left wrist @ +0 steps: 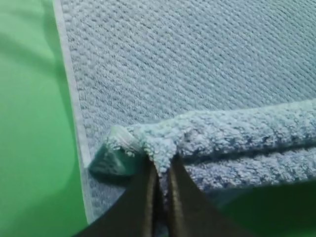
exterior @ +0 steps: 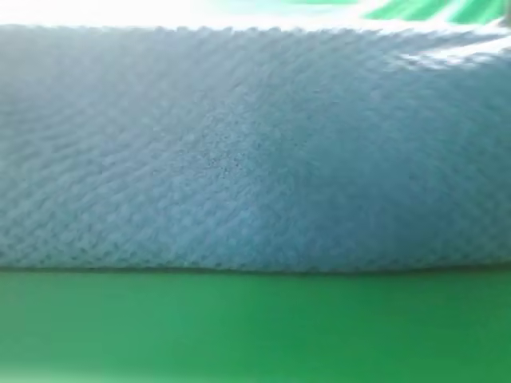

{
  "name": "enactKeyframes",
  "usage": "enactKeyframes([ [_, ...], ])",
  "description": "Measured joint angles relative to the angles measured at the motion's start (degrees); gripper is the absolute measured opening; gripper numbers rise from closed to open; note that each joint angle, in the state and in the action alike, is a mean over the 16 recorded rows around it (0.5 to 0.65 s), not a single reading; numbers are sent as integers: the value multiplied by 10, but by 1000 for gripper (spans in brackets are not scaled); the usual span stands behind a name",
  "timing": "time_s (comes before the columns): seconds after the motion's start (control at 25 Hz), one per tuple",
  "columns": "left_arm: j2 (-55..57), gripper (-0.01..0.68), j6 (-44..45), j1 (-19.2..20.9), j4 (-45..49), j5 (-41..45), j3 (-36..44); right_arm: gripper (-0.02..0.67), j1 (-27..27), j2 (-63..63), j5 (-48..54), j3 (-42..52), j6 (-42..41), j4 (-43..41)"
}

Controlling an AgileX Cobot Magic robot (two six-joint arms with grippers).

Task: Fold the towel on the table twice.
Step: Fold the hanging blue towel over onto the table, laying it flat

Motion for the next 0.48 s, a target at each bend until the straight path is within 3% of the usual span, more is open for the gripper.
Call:
enactKeyframes([
  [0.48, 212, 0, 0, 0, 40, -62, -140, 0, -78, 205, -52, -155, -61, -6],
])
